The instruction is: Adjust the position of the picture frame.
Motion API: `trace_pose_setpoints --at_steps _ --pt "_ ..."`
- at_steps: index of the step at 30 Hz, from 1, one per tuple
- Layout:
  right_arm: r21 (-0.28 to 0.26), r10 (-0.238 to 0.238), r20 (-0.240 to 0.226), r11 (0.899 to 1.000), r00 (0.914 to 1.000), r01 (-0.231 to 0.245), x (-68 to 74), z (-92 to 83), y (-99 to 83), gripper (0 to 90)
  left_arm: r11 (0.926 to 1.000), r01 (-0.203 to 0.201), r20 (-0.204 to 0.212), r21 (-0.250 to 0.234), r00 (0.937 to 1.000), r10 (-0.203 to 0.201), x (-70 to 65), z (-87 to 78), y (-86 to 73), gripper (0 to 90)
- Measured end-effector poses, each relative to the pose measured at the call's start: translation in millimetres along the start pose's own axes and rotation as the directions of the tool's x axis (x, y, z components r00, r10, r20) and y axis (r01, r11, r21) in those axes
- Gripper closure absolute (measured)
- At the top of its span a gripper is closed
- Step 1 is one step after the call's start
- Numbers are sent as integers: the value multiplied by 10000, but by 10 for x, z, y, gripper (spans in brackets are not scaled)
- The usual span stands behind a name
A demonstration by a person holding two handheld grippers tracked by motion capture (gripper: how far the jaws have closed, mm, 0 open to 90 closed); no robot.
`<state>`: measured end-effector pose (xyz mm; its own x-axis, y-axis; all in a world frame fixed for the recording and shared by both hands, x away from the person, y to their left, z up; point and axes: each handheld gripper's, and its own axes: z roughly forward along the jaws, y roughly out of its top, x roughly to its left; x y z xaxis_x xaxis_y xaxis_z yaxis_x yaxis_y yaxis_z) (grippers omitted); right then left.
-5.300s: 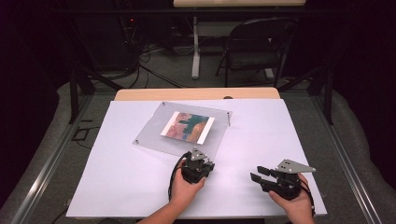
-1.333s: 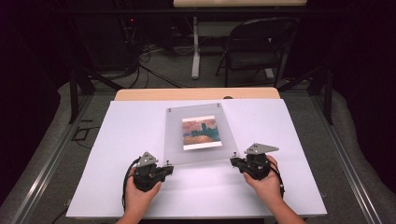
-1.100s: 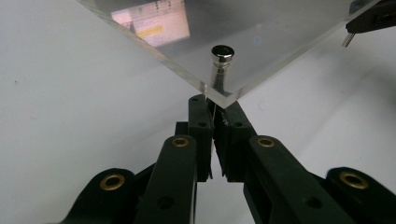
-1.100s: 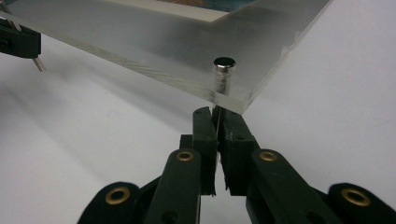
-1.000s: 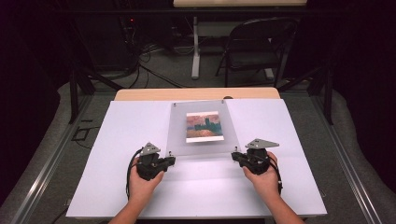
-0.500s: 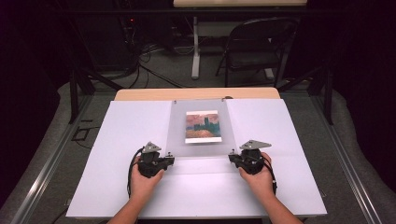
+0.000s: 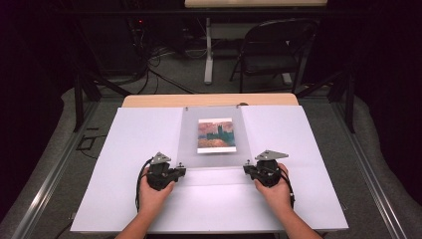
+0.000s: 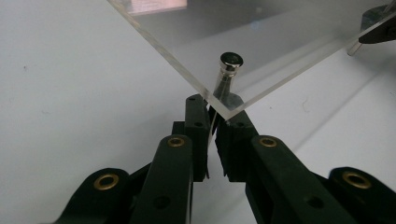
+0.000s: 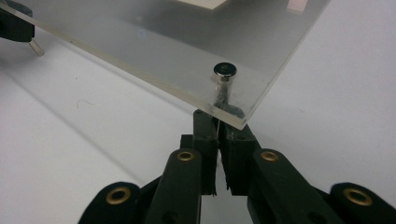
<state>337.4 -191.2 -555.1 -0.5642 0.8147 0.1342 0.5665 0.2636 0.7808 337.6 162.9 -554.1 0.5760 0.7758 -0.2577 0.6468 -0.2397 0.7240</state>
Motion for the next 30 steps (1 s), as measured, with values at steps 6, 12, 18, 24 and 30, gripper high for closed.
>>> trace_pose_setpoints --at_steps 6,12,18,24,30 --pt "68 51 16 10000 10000 -51 3 -6 7 853 10000 19 23 -31 10000 -19 3 0 -1 834" --pt "119 49 44 9999 10000 -50 10 -5 15 854 10000 44 23 -49 10000 -44 13 6 10 835" --pt "69 66 41 10000 10000 -66 11 -10 16 855 10000 21 11 -73 10000 -21 19 7 11 834" --pt "120 -136 163 9998 9998 134 37 -5 11 822 9993 350 -49 -140 9994 -351 21 -4 -7 801" --pt "208 -744 329 9971 9967 738 150 -65 -9 617 9977 634 -26 -256 9980 -634 10 -72 -61 639"
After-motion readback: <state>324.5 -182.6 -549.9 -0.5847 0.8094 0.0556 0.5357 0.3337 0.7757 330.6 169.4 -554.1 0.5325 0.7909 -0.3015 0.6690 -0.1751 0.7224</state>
